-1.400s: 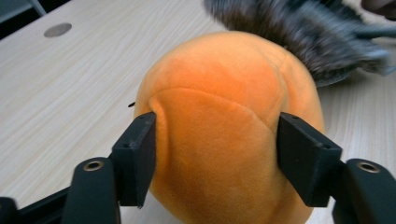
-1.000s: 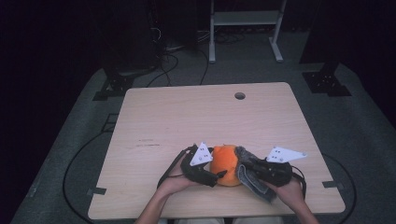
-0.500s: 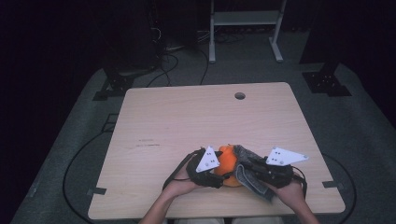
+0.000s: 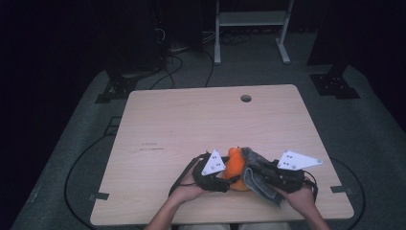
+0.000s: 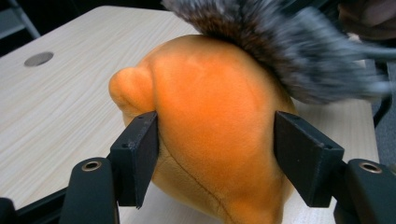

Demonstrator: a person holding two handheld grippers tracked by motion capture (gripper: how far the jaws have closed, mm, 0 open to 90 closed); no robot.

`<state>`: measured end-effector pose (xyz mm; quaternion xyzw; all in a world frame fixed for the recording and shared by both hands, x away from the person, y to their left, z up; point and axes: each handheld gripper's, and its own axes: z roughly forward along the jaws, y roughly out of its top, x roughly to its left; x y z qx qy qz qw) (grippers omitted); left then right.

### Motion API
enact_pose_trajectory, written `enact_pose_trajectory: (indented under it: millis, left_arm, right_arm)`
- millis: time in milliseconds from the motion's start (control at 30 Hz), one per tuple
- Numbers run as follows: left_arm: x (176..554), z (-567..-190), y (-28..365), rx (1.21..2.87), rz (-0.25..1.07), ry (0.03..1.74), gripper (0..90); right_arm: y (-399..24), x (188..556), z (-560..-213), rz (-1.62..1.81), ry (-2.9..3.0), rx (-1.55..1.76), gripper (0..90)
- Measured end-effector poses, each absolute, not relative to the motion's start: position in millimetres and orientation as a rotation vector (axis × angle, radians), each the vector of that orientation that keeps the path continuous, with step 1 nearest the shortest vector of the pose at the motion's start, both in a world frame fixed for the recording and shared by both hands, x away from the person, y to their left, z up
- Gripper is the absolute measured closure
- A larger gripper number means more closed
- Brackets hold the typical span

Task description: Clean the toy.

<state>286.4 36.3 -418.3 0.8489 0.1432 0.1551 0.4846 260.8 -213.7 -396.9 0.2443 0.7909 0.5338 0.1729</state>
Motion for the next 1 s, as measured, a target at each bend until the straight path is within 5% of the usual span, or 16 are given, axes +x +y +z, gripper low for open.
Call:
enact_pose_trajectory:
  millis: [300, 467, 767, 1000]
  left_arm:
    - [284, -422, 38, 2.111, 0.393, 0.312, 34.1]
    - [292, -414, 40, 2.021, 0.342, 0.435, 15.9]
    - [294, -421, 48, 2.095, 0.395, 0.44, 24.8]
    - [293, -413, 49, 2.022, 0.44, 0.411, 16.5]
  right_arm:
    - [-228, 274, -406, 1.42, 2.229, 0.822, 80.4]
    - [-230, 275, -412, 1.466, 2.25, 0.831, 80.3]
    - [-220, 274, -417, 1.439, 2.289, 0.82, 80.3]
    - [-212, 272, -421, 1.456, 2.312, 0.77, 80.3]
